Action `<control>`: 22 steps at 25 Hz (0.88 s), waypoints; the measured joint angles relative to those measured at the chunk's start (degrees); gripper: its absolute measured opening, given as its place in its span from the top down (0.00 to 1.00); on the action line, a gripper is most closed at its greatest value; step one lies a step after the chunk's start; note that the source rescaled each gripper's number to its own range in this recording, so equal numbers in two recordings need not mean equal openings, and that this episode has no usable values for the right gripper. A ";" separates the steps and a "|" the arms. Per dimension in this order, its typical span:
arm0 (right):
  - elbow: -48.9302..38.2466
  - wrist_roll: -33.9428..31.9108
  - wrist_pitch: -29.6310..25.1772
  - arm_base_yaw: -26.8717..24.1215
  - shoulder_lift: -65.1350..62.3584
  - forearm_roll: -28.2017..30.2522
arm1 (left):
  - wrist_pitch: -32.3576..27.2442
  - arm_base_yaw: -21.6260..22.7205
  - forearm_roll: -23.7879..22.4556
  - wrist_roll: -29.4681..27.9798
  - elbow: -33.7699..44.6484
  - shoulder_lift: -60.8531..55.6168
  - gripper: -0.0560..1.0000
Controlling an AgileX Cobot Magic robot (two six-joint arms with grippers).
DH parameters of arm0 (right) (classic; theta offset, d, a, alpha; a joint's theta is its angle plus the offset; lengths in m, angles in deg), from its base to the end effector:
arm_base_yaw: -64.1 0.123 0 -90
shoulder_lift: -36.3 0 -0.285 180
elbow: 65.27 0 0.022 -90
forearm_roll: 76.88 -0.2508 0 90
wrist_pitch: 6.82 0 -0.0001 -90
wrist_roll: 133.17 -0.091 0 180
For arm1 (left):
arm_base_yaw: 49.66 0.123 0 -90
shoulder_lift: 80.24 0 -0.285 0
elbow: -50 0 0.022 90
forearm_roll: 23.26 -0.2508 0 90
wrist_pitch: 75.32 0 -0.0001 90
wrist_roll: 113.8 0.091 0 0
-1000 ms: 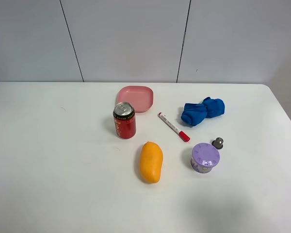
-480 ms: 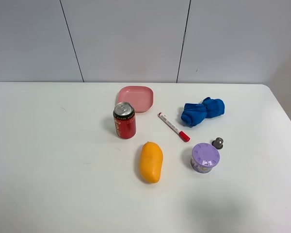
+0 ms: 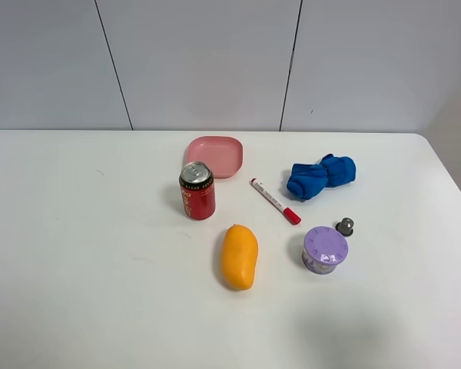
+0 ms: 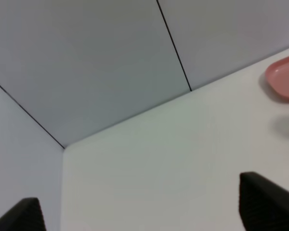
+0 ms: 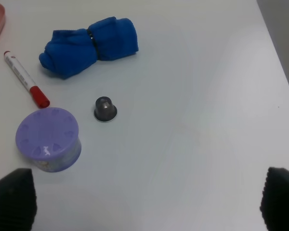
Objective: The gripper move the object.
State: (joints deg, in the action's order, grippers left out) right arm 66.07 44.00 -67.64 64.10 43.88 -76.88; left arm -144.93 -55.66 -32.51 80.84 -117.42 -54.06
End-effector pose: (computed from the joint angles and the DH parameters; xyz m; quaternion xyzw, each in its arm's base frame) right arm -0.0052 0.0000 0.2768 0.0211 0.8527 0.0129 0.5219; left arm -0.0288 0.0168 0.4300 0.1237 0.7990 0.1214 0.5758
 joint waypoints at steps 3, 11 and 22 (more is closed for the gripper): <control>0.00 0.00 0.02 -0.02 0.00 0.00 | 2.12 0.00 0.00 -4.44 7.46 -7.44 0.18; 0.00 0.00 0.02 -0.02 0.00 0.00 | 5.62 0.00 -0.02 -14.64 22.25 -18.73 0.18; 0.00 0.00 0.02 0.00 0.00 0.00 | 9.27 0.00 4.36 -19.10 34.55 -18.78 0.18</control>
State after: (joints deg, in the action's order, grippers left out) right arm 66.07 44.00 -67.62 64.10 43.88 -76.88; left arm -135.66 -55.66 -28.14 61.74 -82.87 -72.84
